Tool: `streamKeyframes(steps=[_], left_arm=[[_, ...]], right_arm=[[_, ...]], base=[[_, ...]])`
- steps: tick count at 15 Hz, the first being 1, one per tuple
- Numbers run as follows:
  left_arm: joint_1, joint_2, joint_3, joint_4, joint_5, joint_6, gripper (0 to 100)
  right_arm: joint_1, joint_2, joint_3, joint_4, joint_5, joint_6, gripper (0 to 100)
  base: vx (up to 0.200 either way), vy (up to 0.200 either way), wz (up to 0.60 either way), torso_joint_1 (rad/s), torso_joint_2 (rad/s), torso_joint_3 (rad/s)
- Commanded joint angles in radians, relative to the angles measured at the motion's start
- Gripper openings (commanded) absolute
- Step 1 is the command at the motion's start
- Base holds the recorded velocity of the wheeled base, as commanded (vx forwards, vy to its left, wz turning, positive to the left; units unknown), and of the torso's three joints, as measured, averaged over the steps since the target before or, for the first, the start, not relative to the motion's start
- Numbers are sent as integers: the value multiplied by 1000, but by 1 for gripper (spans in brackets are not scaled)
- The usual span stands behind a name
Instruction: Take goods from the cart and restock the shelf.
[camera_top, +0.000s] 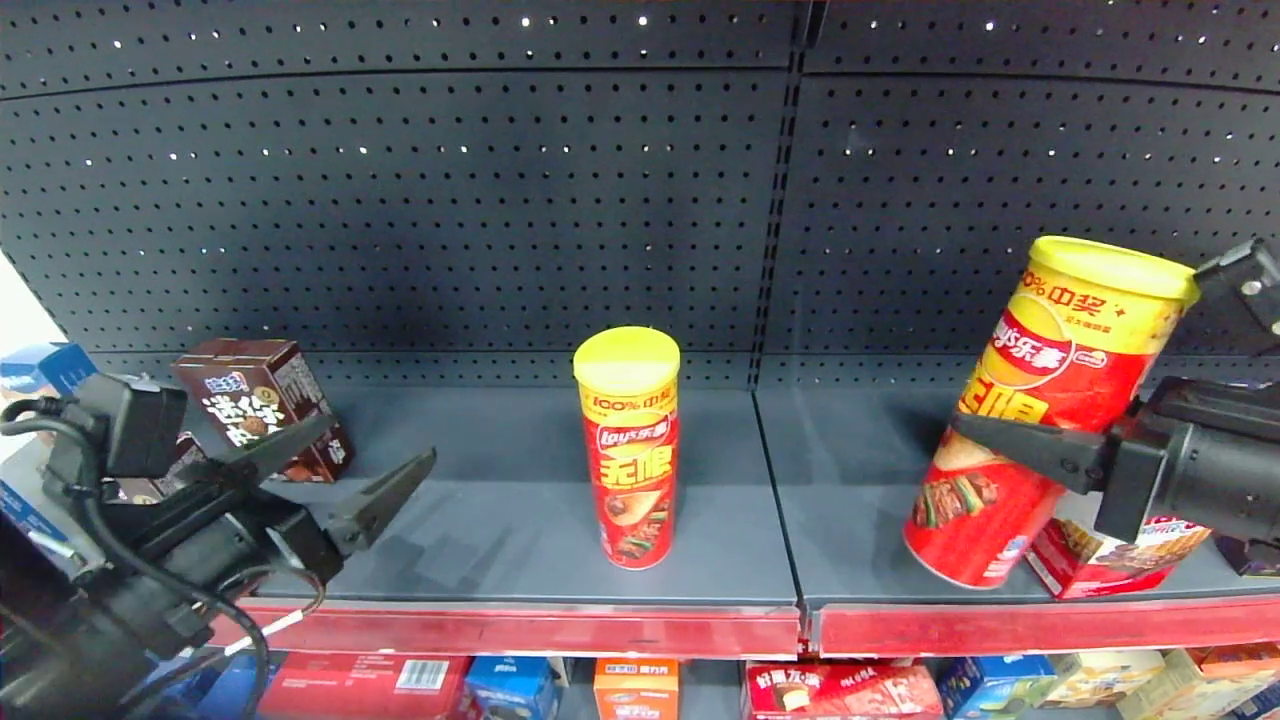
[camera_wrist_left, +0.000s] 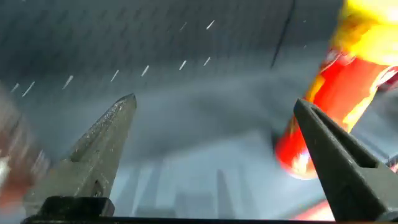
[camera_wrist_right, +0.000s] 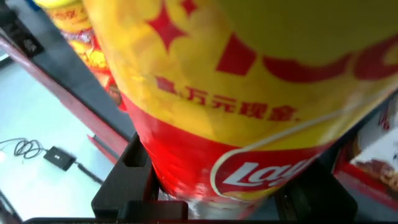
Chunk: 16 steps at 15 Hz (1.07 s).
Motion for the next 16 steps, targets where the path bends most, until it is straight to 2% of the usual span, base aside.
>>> streamKeyframes(steps=[1, 2, 3, 4, 5, 7, 8, 9, 10, 12, 13, 14, 15, 16], left_arm=[[-149, -362, 38, 321, 199, 0, 100], [-184, -476, -7, 501, 260, -1, 100], [-189, -589, -37, 665, 310, -12, 100], [-176, -643, -31, 706, 316, -34, 100], [-141, -674, -17, 711, 319, -51, 100], [8, -767, 75, 712, 313, -60, 100], [37, -822, 133, 714, 313, -60, 100], [60, -861, 159, 723, 313, -60, 100], [84, -910, 159, 755, 313, -75, 100], [83, -956, 159, 826, 308, -67, 100], [80, -1049, 159, 956, 268, -51, 100], [80, -1056, 159, 964, 265, -51, 100], [81, -1217, 159, 1140, 202, -8, 100], [81, -1302, 159, 1245, 196, 5, 100]], right_arm=[[5, 70, -56, -18, -10, 0, 0], [-1, 126, -96, -45, -37, 1, 0], [-1, 194, -142, -101, -77, 1, 0], [1, 240, -166, -131, -82, 1, 0], [7, 277, -180, -147, -82, 1, 0], [28, 352, -231, -156, -90, 0, 0], [30, 380, -263, -154, -97, 0, 0], [27, 404, -288, -154, -111, 0, 0], [24, 444, -337, -153, -134, 0, 0], [28, 490, -390, -153, -160, 0, 0], [31, 541, -459, -150, -174, -2, 0], [31, 544, -464, -150, -174, -2, 0], [33, 587, -525, -147, -165, 0, 0], [40, 608, -544, -148, -152, 0, 0]], base=[[0, 0, 0, 0, 0, 0], [0, 0, 0, 0, 0, 0], [0, 0, 0, 0, 0, 0], [0, 0, 0, 0, 0, 0], [0, 0, 0, 0, 0, 0], [0, 0, 0, 0, 0, 0], [0, 0, 0, 0, 0, 0], [0, 0, 0, 0, 0, 0], [0, 0, 0, 0, 0, 0], [0, 0, 0, 0, 0, 0], [0, 0, 0, 0, 0, 0], [0, 0, 0, 0, 0, 0], [0, 0, 0, 0, 0, 0], [0, 0, 0, 0, 0, 0]])
